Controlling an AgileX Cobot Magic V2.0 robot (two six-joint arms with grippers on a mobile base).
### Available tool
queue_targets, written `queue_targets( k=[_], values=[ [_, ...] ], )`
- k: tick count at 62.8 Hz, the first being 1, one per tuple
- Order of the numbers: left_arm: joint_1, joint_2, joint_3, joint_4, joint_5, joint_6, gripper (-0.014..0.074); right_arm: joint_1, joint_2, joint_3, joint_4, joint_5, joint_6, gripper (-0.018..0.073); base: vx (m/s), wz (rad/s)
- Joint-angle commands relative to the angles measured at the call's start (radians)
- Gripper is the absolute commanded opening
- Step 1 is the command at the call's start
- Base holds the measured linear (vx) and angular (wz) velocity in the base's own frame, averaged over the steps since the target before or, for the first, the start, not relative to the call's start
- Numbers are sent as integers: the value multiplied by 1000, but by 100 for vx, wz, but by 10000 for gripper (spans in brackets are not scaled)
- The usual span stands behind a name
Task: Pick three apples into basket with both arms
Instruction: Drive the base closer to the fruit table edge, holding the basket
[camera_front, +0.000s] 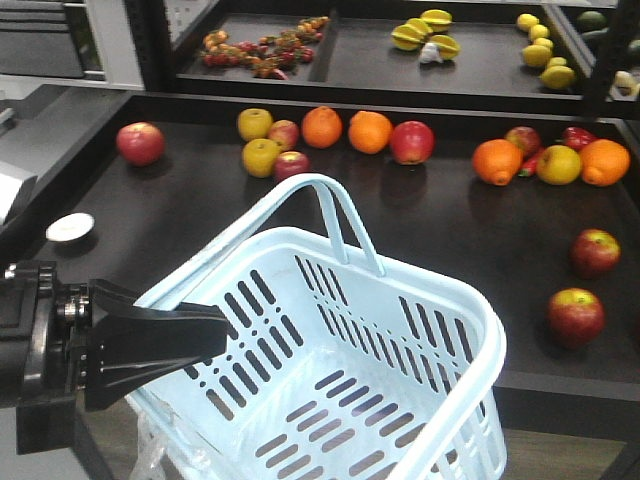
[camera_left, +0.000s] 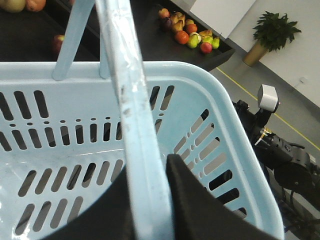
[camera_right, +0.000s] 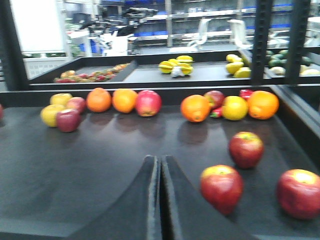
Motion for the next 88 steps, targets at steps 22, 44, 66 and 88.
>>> queue_targets(
  k=[22,44,66,88],
  values=[
    [-4,-14,-27,-9,7,-14,-7,-7,-11,14,-11,-70,-9,-4,10,-30],
    [-4,-14,-27,-9,7,-14,-7,-7,-11,14,-11,-70,-9,-4,10,-13],
    [-4,-14,-27,-9,7,-14,-6,-7,-11,14,-11,-70,-9,-4,9,-1],
    [-4,-14,-27,-9,7,-14,-6,-7,-11,14,-11,-70,-9,-4,7,2]
  ],
)
